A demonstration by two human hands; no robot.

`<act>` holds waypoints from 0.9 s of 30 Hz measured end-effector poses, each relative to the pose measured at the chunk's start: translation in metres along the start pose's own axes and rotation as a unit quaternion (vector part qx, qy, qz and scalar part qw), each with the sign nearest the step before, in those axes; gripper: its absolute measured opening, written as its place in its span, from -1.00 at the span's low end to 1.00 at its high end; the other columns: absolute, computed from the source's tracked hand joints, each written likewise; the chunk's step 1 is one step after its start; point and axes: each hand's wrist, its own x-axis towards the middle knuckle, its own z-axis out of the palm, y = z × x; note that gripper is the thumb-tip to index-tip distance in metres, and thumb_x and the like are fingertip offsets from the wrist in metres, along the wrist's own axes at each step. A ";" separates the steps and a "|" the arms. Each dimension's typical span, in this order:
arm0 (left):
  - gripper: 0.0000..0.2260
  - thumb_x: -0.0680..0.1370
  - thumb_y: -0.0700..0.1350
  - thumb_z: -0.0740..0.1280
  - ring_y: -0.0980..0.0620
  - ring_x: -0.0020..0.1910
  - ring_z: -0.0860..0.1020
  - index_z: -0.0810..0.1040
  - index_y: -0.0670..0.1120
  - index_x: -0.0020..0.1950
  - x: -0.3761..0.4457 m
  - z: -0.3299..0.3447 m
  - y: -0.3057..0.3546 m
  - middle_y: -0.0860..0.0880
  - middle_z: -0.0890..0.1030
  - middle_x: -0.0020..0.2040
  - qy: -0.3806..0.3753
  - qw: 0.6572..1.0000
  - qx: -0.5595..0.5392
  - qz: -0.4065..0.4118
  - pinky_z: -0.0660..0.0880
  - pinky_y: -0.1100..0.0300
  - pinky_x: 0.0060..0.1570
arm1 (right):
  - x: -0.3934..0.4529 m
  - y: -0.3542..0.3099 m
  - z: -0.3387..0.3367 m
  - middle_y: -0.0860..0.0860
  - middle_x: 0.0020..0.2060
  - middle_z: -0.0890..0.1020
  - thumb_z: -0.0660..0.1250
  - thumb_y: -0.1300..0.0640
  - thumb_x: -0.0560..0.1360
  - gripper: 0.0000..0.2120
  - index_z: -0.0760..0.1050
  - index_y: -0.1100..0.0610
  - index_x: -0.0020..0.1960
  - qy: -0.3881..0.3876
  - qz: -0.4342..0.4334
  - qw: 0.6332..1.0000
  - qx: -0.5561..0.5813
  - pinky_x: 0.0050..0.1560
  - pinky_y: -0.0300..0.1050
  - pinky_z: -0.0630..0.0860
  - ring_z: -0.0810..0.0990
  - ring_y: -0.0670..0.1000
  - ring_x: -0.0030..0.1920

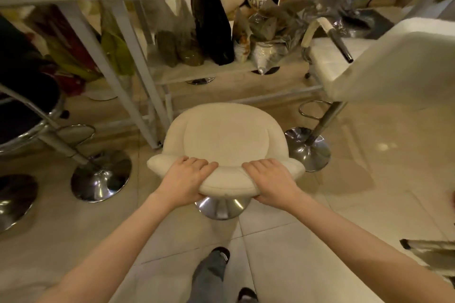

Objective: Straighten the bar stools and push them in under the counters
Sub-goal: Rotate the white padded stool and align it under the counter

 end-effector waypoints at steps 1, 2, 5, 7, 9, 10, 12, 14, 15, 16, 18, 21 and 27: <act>-0.37 0.16 0.15 0.48 -0.06 -0.25 0.62 0.38 -0.02 0.14 0.001 0.002 0.004 -0.02 0.65 -0.16 0.005 1.000 0.003 -0.010 0.52 0.15 -0.26 | -0.001 0.004 0.000 0.06 -0.14 0.64 0.53 0.07 0.11 -0.42 0.49 0.17 0.09 0.006 -0.005 1.000 -0.003 -0.18 0.01 0.55 0.61 0.12 -0.18; -0.36 0.14 0.14 0.49 -0.06 -0.26 0.62 0.39 -0.02 0.13 0.001 0.003 0.009 -0.01 0.65 -0.18 0.009 1.000 0.007 -0.021 0.51 0.15 -0.27 | -0.003 0.008 0.001 0.06 -0.17 0.64 0.54 0.08 0.09 -0.42 0.49 0.16 0.07 0.010 -0.011 1.000 -0.008 -0.21 -0.01 0.55 0.61 0.12 -0.21; -0.39 0.12 0.11 0.50 -0.05 -0.29 0.61 0.45 -0.04 0.10 0.006 0.005 0.022 0.00 0.65 -0.21 0.011 0.999 0.018 -0.043 0.50 0.16 -0.28 | -0.006 0.021 0.001 0.03 -0.25 0.62 0.54 0.11 0.01 -0.42 0.51 0.15 0.01 0.014 -0.022 0.999 -0.026 -0.30 -0.08 0.53 0.59 0.09 -0.30; -0.41 0.12 0.11 0.49 -0.05 -0.30 0.61 0.47 -0.04 0.09 0.008 0.007 0.025 0.00 0.64 -0.22 0.015 0.999 0.023 -0.046 0.49 0.16 -0.28 | -0.006 0.026 0.002 0.02 -0.26 0.62 0.54 0.12 0.00 -0.43 0.51 0.14 -0.01 0.015 -0.028 0.999 -0.031 -0.31 -0.09 0.52 0.59 0.08 -0.31; -0.42 0.14 0.10 0.48 -0.05 -0.30 0.61 0.44 -0.03 0.09 0.009 0.007 0.025 0.00 0.64 -0.22 0.017 0.999 0.022 -0.043 0.49 0.16 -0.28 | -0.006 0.028 0.005 0.03 -0.27 0.62 0.52 0.14 0.02 -0.47 0.51 0.15 -0.03 0.024 -0.035 0.998 -0.036 -0.32 -0.07 0.51 0.58 0.09 -0.32; -0.43 0.15 0.10 0.48 -0.04 -0.30 0.60 0.43 -0.03 0.09 0.008 0.007 0.024 0.00 0.64 -0.21 0.019 0.999 0.022 -0.042 0.49 0.15 -0.28 | -0.006 0.027 0.006 0.03 -0.28 0.61 0.50 0.15 0.04 -0.51 0.52 0.16 -0.04 0.032 -0.039 0.998 -0.038 -0.32 -0.07 0.51 0.58 0.09 -0.33; -0.45 0.17 0.09 0.47 -0.04 -0.30 0.60 0.42 -0.02 0.09 0.009 0.007 0.020 0.00 0.63 -0.21 0.023 0.999 0.026 -0.041 0.48 0.15 -0.28 | -0.003 0.026 0.008 0.03 -0.31 0.61 0.46 0.17 0.08 -0.59 0.53 0.16 -0.08 0.047 -0.047 0.997 -0.040 -0.34 -0.09 0.50 0.56 0.09 -0.36; -0.49 0.20 0.07 0.44 -0.05 -0.30 0.60 0.42 -0.02 0.09 0.011 0.007 0.017 0.00 0.63 -0.21 0.028 0.998 0.031 -0.038 0.47 0.14 -0.28 | 0.000 0.027 0.010 0.03 -0.33 0.60 0.44 0.19 0.09 -0.62 0.53 0.16 -0.09 0.056 -0.053 0.996 -0.041 -0.35 -0.11 0.48 0.56 0.09 -0.37; -0.50 0.21 0.06 0.42 -0.05 -0.30 0.60 0.42 -0.03 0.09 0.012 0.008 0.015 -0.01 0.63 -0.21 0.031 0.998 0.031 -0.037 0.47 0.14 -0.28 | 0.002 0.029 0.010 0.02 -0.33 0.60 0.44 0.19 0.09 -0.62 0.54 0.16 -0.09 0.060 -0.055 0.996 -0.042 -0.35 -0.11 0.48 0.56 0.08 -0.37; -0.50 0.21 0.06 0.42 -0.05 -0.30 0.60 0.41 -0.03 0.09 0.014 0.008 0.013 -0.01 0.63 -0.21 0.032 0.998 0.030 -0.037 0.47 0.14 -0.28 | 0.004 0.030 0.011 0.02 -0.33 0.60 0.44 0.20 0.09 -0.61 0.54 0.16 -0.09 0.064 -0.056 0.995 -0.044 -0.35 -0.11 0.48 0.56 0.08 -0.37; -0.48 0.20 0.05 0.44 -0.06 -0.31 0.59 0.40 -0.03 0.09 0.019 0.009 0.009 -0.01 0.63 -0.22 0.033 0.998 0.029 -0.038 0.47 0.15 -0.28 | 0.010 0.034 0.011 0.02 -0.33 0.60 0.43 0.20 0.10 -0.62 0.53 0.16 -0.08 0.068 -0.059 0.995 -0.045 -0.35 -0.11 0.49 0.56 0.08 -0.37; -0.44 0.14 0.01 0.47 -0.05 -0.34 0.58 0.40 -0.03 0.08 0.028 0.010 0.002 0.01 0.62 -0.25 0.033 0.998 0.033 -0.040 0.46 0.16 -0.31 | 0.019 0.041 0.012 0.01 -0.35 0.59 0.43 0.22 0.09 -0.63 0.54 0.16 -0.10 0.077 -0.065 0.994 -0.049 -0.37 -0.12 0.47 0.54 0.07 -0.39; -0.39 0.08 -0.01 0.50 -0.02 -0.35 0.57 0.41 -0.03 0.08 0.051 0.012 -0.021 0.02 0.61 -0.26 0.020 0.998 0.036 -0.046 0.45 0.16 -0.32 | 0.048 0.058 0.013 0.01 -0.36 0.58 0.43 0.23 0.07 -0.62 0.54 0.16 -0.11 0.085 -0.068 0.993 -0.055 -0.39 -0.11 0.47 0.53 0.06 -0.40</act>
